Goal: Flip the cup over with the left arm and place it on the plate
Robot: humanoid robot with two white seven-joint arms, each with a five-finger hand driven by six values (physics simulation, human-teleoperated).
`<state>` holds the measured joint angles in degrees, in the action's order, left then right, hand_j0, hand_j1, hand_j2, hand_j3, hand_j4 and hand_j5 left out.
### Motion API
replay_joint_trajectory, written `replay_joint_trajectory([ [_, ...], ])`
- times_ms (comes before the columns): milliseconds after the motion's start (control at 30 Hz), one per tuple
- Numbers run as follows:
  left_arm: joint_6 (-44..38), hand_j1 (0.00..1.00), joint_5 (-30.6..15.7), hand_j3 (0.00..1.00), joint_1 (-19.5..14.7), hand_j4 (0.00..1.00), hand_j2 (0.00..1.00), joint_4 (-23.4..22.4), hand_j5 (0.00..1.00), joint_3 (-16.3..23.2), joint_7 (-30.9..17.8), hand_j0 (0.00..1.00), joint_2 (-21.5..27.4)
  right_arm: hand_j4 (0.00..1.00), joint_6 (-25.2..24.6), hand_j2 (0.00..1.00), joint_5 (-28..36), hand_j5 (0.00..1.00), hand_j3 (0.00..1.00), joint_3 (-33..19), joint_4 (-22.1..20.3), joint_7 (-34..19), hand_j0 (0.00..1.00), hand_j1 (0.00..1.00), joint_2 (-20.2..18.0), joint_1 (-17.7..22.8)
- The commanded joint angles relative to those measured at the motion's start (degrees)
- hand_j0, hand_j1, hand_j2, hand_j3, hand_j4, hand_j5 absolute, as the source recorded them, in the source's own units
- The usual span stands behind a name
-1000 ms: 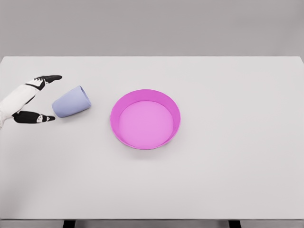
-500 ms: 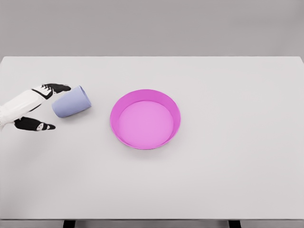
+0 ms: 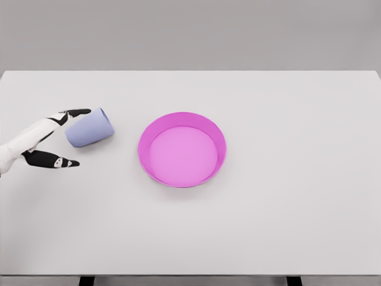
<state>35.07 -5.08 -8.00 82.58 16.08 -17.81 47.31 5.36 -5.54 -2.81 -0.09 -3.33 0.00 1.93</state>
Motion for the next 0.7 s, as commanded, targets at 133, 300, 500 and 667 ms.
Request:
replay_joint_trajectory([
  [133, -1.8, 1.0, -5.4, 1.0, -1.1, 1.0, 1.0, -0.1, 1.0, 1.9, 0.0, 1.0, -0.7, 1.0, 0.0, 1.0, 0.0, 1.0, 1.0, 0.0, 0.0, 0.0, 1.0, 1.0, 0.0, 0.0],
  [300, -8.5, 1.0, -6.6, 1.0, -2.4, 1.0, 1.0, -2.9, 1.0, 1.9, -0.1, 1.0, -2.7, 1.0, 0.0, 1.0, 0.0, 1.0, 1.0, 0.0, 0.0, 0.0, 1.0, 1.0, 0.0, 0.0],
  [500, -20.4, 1.0, -6.5, 1.0, -4.2, 1.0, 1.0, -2.6, 1.0, 1.9, -7.5, 1.0, -4.2, 1.0, 0.0, 1.0, 0.0, 1.0, 1.0, 0.0, 0.0, 0.0, 1.0, 1.0, 0.0, 0.0],
  [667, -21.6, 1.0, -6.3, 1.0, -6.2, 1.0, 1.0, -2.9, 1.0, 1.9, -7.6, 1.0, -4.2, 1.0, 0.0, 1.0, 0.0, 1.0, 1.0, 0.0, 0.0, 0.0, 1.0, 1.0, 0.0, 0.0],
])
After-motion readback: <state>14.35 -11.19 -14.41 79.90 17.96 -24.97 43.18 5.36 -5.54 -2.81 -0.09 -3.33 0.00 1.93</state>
